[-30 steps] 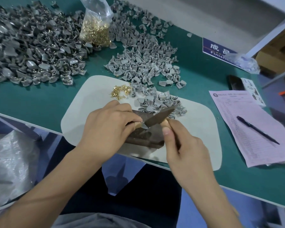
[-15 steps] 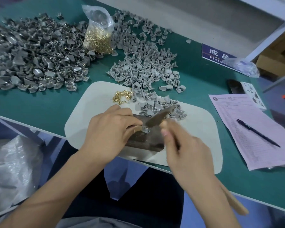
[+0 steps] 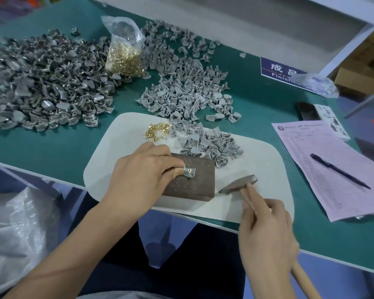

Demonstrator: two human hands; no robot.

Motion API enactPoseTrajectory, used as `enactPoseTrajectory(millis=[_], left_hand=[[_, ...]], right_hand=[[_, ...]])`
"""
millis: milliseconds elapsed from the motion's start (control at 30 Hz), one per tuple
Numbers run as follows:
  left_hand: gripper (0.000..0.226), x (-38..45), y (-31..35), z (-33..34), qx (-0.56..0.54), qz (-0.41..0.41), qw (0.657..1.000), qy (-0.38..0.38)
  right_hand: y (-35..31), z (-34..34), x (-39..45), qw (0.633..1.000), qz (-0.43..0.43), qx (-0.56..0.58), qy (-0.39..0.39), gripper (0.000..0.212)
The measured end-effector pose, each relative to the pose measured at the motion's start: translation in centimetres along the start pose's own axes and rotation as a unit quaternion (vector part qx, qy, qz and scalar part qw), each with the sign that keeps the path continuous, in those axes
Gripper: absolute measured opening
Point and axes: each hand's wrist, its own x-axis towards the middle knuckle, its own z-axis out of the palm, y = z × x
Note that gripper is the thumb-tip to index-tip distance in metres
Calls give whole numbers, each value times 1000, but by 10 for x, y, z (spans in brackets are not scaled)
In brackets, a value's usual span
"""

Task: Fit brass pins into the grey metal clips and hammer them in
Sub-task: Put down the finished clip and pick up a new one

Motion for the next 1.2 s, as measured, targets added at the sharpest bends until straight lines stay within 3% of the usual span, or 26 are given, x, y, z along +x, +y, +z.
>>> enactPoseTrajectory(millis=[133,200,267,433,600,733,967,1100,1200], left_hand=[[11,-1,-2,2,-6,10,1000,5],[11,-3,-3,3,-11,9,1000,9],[9,-7,-4,5,-40,-3,999,30],[5,-23,-19,3,-84,-29,987,132],[8,-30,-54,-6,-59,-34,977,200],[5,-28,-83,-15,-9,-58,972,227],[10,-19,-127,-27,11,-149,975,163],[18,-19,-138,-23,18,-208,969,133],[30,-18,-136,-18,29,-240,959,145]], right_hand=[[-9,19,-12,997,3,-47,68,39],[-18,23,-10,997,-11,-8,76,42],[-30,25,-6,990,-82,68,90,40],[-78,19,13,931,-284,210,95,26],[-137,26,35,903,-385,185,34,12],[-179,35,47,896,-413,159,-42,5],[-251,72,70,873,-430,53,-223,9],[-266,93,76,874,-407,64,-258,8],[-272,104,78,876,-420,70,-226,5]])
